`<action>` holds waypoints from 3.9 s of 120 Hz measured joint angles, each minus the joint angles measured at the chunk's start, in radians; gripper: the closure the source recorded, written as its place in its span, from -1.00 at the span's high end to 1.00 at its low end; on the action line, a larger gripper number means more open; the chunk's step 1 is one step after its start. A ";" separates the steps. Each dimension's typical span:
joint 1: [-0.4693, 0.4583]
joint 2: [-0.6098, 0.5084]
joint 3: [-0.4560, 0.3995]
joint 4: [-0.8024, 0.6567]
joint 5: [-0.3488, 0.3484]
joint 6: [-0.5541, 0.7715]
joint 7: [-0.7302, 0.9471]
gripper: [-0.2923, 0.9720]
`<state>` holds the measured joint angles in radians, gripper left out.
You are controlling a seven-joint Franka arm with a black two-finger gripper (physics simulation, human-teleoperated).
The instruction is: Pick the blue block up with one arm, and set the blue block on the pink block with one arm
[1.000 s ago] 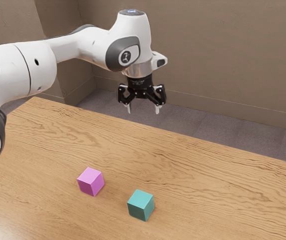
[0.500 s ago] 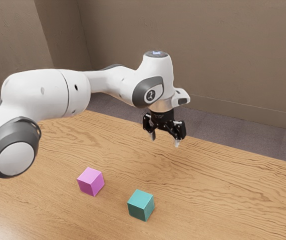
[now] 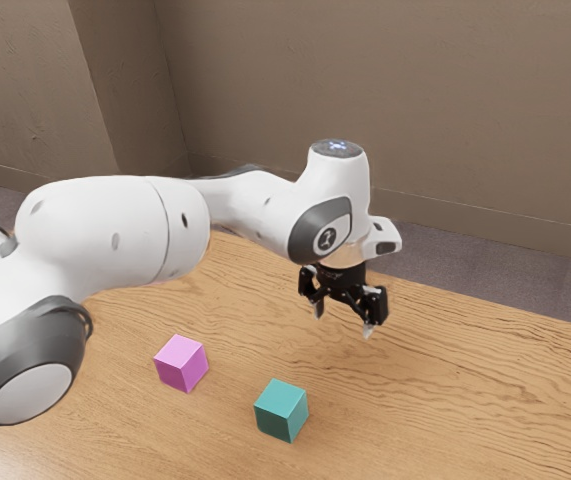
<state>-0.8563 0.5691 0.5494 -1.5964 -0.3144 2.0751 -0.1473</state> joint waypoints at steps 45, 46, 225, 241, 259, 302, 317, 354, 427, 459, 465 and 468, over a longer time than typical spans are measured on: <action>-0.136 -0.094 0.144 -0.203 -0.100 0.058 0.192 0.54; -0.136 -0.094 0.145 -0.205 -0.103 0.060 0.196 0.54; -0.554 -0.151 0.501 -0.552 -0.274 0.177 0.089 0.54; -0.570 -0.153 0.503 -0.572 -0.290 0.196 0.079 0.53; -0.582 -0.158 0.502 -0.596 -0.298 0.210 0.070 0.52; -0.601 -0.167 0.503 -0.650 -0.310 0.239 0.060 0.44; -0.601 -0.167 0.502 -0.652 -0.302 0.241 0.070 0.38; -0.600 -0.165 0.507 -0.649 -0.280 0.244 0.104 0.30; -0.598 -0.164 0.511 -0.638 -0.265 0.244 0.169 0.18; -0.598 -0.164 0.509 -0.634 -0.262 0.244 0.185 0.13; -0.598 -0.164 0.509 -0.634 -0.259 0.244 0.186 0.12; -0.598 -0.164 0.510 -0.634 -0.258 0.244 0.187 0.11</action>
<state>-1.4544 0.4054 1.0590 -2.2303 -0.5728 2.3195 0.0398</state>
